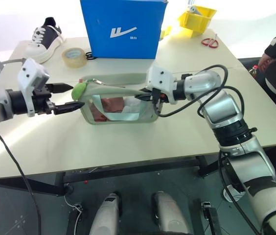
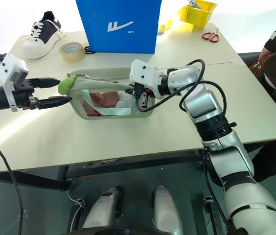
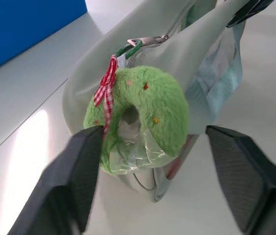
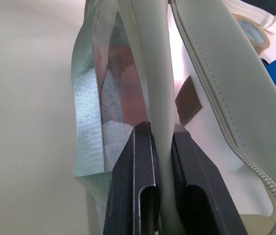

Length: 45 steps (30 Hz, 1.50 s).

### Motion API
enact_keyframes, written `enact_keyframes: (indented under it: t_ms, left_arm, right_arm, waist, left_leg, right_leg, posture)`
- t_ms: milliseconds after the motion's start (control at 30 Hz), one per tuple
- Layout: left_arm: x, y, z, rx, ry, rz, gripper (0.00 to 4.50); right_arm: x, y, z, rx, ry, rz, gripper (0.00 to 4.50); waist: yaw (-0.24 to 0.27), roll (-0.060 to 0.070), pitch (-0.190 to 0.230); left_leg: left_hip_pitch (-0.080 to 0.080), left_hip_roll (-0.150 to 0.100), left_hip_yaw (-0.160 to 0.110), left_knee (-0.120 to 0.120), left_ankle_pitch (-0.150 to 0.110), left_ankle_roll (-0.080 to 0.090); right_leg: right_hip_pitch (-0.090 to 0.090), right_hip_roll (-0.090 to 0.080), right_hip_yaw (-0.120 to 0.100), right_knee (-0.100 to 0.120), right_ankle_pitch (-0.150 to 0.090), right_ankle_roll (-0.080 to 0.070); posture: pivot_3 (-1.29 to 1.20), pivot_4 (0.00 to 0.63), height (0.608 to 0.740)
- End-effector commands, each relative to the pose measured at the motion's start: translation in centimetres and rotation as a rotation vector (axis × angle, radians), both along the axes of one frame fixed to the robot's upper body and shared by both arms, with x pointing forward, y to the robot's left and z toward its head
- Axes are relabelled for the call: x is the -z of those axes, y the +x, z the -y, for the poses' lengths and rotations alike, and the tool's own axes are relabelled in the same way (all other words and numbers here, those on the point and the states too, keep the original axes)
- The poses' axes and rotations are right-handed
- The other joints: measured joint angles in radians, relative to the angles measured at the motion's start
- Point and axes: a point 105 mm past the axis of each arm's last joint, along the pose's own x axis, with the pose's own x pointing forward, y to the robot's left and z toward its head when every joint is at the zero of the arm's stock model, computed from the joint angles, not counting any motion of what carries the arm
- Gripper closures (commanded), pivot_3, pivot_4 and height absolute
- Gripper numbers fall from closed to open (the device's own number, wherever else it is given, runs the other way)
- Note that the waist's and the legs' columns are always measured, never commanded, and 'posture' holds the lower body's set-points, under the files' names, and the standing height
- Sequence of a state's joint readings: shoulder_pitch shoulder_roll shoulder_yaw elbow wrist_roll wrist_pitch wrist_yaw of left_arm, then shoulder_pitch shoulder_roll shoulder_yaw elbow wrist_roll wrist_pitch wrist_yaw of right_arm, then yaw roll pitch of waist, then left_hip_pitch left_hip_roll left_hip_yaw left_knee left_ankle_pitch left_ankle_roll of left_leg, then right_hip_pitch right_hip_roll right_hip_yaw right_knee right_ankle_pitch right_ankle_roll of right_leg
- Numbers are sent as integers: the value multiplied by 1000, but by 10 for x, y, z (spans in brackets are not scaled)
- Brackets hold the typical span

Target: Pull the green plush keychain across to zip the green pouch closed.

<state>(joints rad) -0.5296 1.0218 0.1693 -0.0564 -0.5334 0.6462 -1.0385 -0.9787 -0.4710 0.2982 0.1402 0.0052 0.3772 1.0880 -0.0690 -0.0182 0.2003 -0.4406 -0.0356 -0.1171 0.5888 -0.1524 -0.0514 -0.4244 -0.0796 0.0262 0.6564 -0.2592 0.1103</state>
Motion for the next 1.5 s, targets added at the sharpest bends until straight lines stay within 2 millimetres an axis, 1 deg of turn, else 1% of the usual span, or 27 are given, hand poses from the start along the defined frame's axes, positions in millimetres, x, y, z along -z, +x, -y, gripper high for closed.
enact_keyframes:
  t_ms: [33, 100, 133, 300, 400, 500, 567, 667, 767, 867, 933, 967, 1000, 1033, 1167, 1200, 1233, 1267, 1333, 1367, 1433, 1500]
  left_arm:
    - [-18, 1, -1, 1, 21, 69, 2966]
    - [-21, 2, -2, -1, 24, 75, 4099]
    - [-22, 3, -2, 0, 28, 79, 4431]
    - [-25, 4, 2, 16, 33, 96, 4431]
    - [-37, 5, 7, 32, 36, 145, 4431]
    - [-50, 6, 19, 83, 41, 182, 4431]
    - [-52, 7, 32, 135, 77, 208, 4431]
    - [-47, 10, 46, 195, 112, 220, 4431]
    - [-35, 14, 56, 239, 142, 205, 4431]
    - [-24, 18, 60, 256, 177, 200, 4431]
    - [-23, 21, 59, 250, 184, 208, 4431]
    - [-25, 23, 59, 245, 174, 211, 3814]
    - [-30, 22, 57, 243, 172, 216, 3540]
    - [-35, 22, 55, 233, 169, 225, 3116]
    - [-51, 19, 46, 206, 164, 240, 919]
    - [-53, 14, 40, 206, 176, 227, 474]
    - [-54, 11, 36, 208, 186, 217, 474]
    - [-53, 8, 28, 191, 211, 200, 474]
    - [-45, 4, 13, 165, 257, 154, 474]
    - [-37, 0, 7, 168, 286, 121, 474]
    - [-25, -3, 1, 168, 315, 89, 474]
    - [-16, 3, 1, 136, 286, 93, 474]
  right_arm:
    - [-10, -2, -6, -19, 9, 33, 4500]
    - [-10, -2, -6, -16, 11, 34, 4500]
    - [-10, -2, -6, -15, 12, 34, 4500]
    - [-11, -1, -6, -9, 18, 38, 4500]
    - [-11, -1, -6, -8, 20, 40, 4500]
    - [-11, 0, -7, -8, 21, 42, 4500]
    - [-11, 0, -8, -9, 21, 43, 4500]
    - [-11, 0, -9, -10, 23, 43, 4500]
    - [-11, 2, -10, -8, 25, 44, 4500]
    - [-12, 3, -9, -3, 27, 47, 4500]
    - [-12, 3, -9, -2, 27, 48, 4500]
    - [-12, 3, -8, -1, 27, 49, 4500]
    - [-12, 3, -8, 2, 27, 50, 4500]
    - [-12, 3, -7, 4, 28, 51, 4500]
    - [-12, 4, -6, 7, 27, 52, 4500]
    - [-13, 4, -6, 8, 27, 52, 4500]
    - [-13, 4, -6, 9, 27, 53, 4500]
    - [-13, 5, -5, 11, 27, 53, 4500]
    - [-13, 5, -5, 12, 26, 54, 4500]
    - [-13, 5, -4, 12, 26, 54, 4500]
    - [-14, 5, -4, 12, 24, 55, 4500]
    - [-14, 5, -4, 11, 24, 55, 4500]
  waist:
    - [1, 0, 0]
    - [1, 0, 0]
    - [0, 0, 0]
    - [0, 0, 0]
    - [1, 0, 0]
    - [2, 0, 0]
    - [1, 0, 0]
    - [1, 0, 0]
    - [-1, 0, 0]
    - [0, 0, 0]
    - [1, 0, 0]
    - [1, 0, 0]
    - [1, 0, 0]
    - [1, 0, 0]
    - [0, 0, 0]
    - [-1, 0, 0]
    - [-2, 0, 0]
    - [-2, 0, 0]
    - [-2, 0, 0]
    - [-2, 0, 0]
    - [1, 0, 0]
    - [7, 0, 0]
  left_leg:
    - [0, 0, 0, 0, 0, 0]
    - [0, 0, 0, 0, 0, 0]
    - [0, 0, 0, 0, 0, 0]
    - [0, 0, 0, 0, 0, 0]
    - [0, 0, 0, 0, 0, 0]
    - [0, 0, 0, 1, 0, 0]
    - [0, 0, 0, 1, 0, 0]
    - [0, 0, 0, 1, 0, 0]
    - [0, 0, 0, 1, 0, 0]
    - [0, 0, 0, 1, 0, 0]
    - [0, 0, 0, 1, 0, 0]
    - [0, 0, 0, 2, 0, 0]
    - [0, 0, 0, 2, 0, 0]
    - [0, 0, 0, 2, 0, 0]
    - [0, 0, 0, 2, 0, 0]
    - [0, 0, 0, 2, 0, 0]
    - [0, 0, 0, 2, 0, 0]
    - [0, 0, 0, 2, 0, 0]
    - [0, 0, 0, 1, 0, 0]
    - [0, 0, 0, 1, 0, 0]
    - [0, 0, 0, 1, 0, 0]
    - [0, 0, -1, 2, 0, 0]
  right_leg:
    - [0, 0, 0, 0, 0, 0]
    - [0, 0, 0, 0, 0, 0]
    - [0, 0, 0, 0, 0, 0]
    - [0, 0, 0, 0, 0, 0]
    - [0, 0, 0, 0, 0, 0]
    - [0, 0, 0, 0, 0, 0]
    - [0, 0, 0, 0, 0, 0]
    - [0, 0, 0, 0, 0, 1]
    - [0, 0, 0, 1, 0, 1]
    - [0, 0, 0, 1, 0, 1]
    - [0, 0, 0, 1, 0, 1]
    - [0, 0, 0, 1, 0, 1]
    - [0, 0, 0, 1, 0, 1]
    - [0, 0, 0, 1, 0, 1]
    - [0, 0, 0, 2, 0, 1]
    - [0, 0, 0, 2, 0, 1]
    - [0, 0, 0, 2, 0, 1]
    - [0, 0, 0, 2, 0, 1]
    - [0, 0, 0, 2, 0, 1]
    - [0, 0, 0, 2, 0, 1]
    - [0, 0, 0, 2, 0, 1]
    - [0, 0, 0, 2, 0, 1]
  posture:
    - [0, 150, 740]
    - [0, 150, 740]
    - [0, 150, 740]
    - [0, 150, 740]
    - [0, 150, 740]
    - [0, 150, 740]
    - [0, 150, 740]
    - [0, 150, 740]
    - [0, 150, 740]
    - [0, 150, 740]
    - [0, 150, 740]
    - [0, 150, 740]
    - [0, 150, 740]
    - [0, 150, 740]
    - [0, 150, 740]
    - [0, 150, 740]
    - [0, 150, 740]
    - [0, 150, 740]
    - [0, 150, 740]
    - [0, 150, 740]
    - [0, 150, 740]
    - [0, 150, 740]
